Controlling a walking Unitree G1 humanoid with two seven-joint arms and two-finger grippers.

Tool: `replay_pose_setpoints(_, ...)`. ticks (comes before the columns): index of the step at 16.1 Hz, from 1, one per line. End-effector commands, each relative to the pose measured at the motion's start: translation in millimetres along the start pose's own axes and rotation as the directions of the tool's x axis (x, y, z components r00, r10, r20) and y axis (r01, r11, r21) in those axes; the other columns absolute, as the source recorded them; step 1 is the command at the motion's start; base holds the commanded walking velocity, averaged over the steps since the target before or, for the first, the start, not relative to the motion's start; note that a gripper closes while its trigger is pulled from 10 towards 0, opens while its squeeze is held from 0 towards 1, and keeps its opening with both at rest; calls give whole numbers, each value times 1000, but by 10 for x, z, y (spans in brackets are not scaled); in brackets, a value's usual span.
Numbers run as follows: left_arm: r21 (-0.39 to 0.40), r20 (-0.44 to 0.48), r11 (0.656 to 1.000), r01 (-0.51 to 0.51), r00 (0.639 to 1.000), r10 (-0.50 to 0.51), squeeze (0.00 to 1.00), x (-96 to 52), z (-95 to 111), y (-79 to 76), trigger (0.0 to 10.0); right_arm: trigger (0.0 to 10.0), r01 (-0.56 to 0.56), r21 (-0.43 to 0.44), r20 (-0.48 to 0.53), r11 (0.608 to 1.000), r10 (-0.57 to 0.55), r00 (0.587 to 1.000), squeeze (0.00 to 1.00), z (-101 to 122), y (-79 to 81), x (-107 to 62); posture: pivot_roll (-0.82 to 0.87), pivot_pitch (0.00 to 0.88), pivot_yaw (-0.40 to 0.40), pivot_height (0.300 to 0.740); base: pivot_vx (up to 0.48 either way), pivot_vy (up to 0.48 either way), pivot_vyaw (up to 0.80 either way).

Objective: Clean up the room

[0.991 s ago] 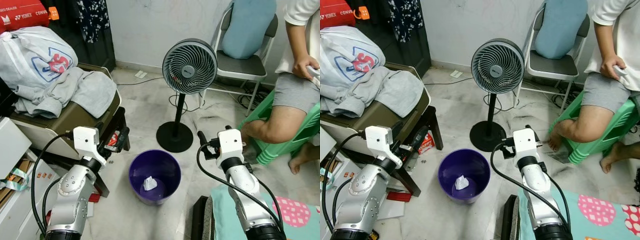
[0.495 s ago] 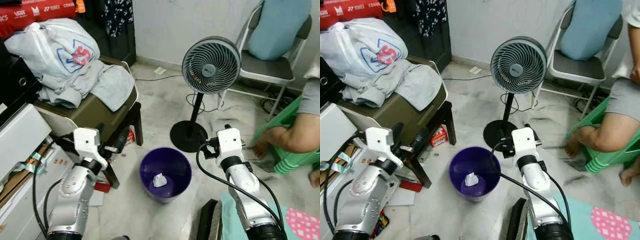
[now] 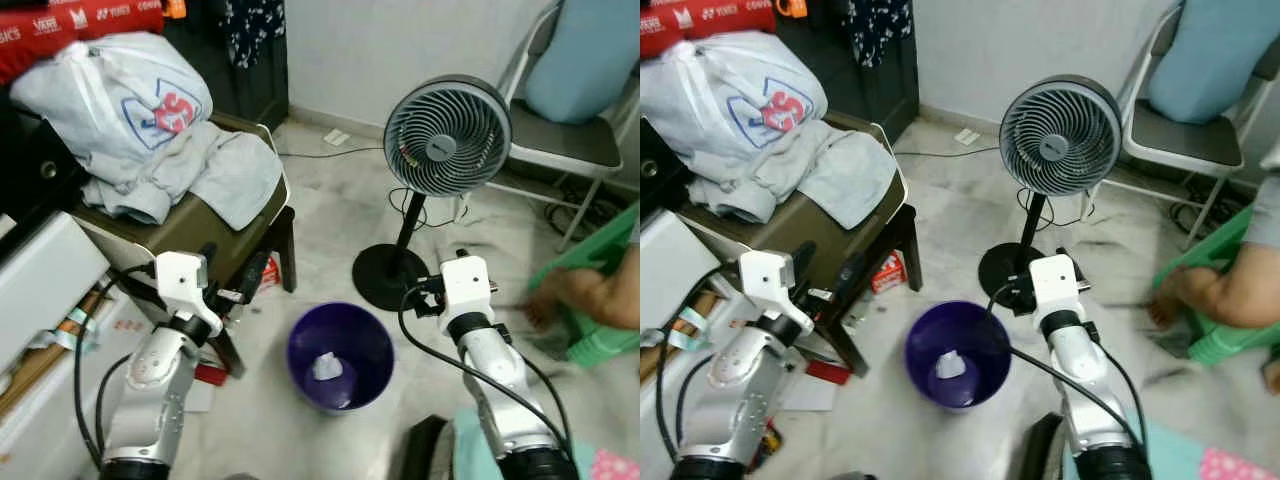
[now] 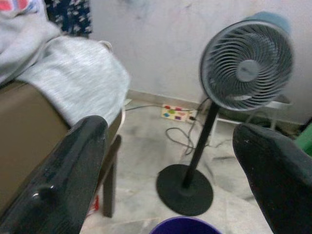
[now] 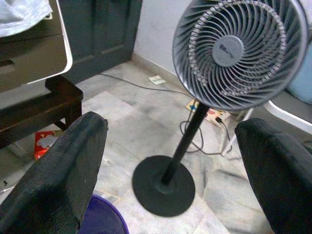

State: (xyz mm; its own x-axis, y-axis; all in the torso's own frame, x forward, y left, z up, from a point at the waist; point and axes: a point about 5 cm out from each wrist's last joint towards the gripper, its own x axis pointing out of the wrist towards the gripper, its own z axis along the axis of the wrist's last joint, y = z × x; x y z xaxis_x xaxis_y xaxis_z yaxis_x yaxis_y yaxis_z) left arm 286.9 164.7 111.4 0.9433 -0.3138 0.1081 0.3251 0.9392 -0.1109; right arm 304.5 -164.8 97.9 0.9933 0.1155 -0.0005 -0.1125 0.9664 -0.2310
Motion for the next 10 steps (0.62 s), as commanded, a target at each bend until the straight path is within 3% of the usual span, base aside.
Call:
replay_pose_setpoints(1,9,-13,1000,-8,1000,8,0,-28,-19,36,10000,10000,-10,11,-13,1000,10,1000,0,-30,20,-8,-26,122,-25,740,281,0,0)
replay_pose_setpoints(5,12,-13,1000,-8,1000,8,0,-27,-24,40,10000,10000,-14,12,-15,1000,14,1000,0,-36,26,-3,-24,116,-24,740,269,0,0)
replay_pose_setpoints(10,19,-24,999,-27,999,27,0,-24,-38,59,10000,10000,-17,14,-15,1000,17,1000,0,-37,32,4,-23,117,-23,740,0,0,0)
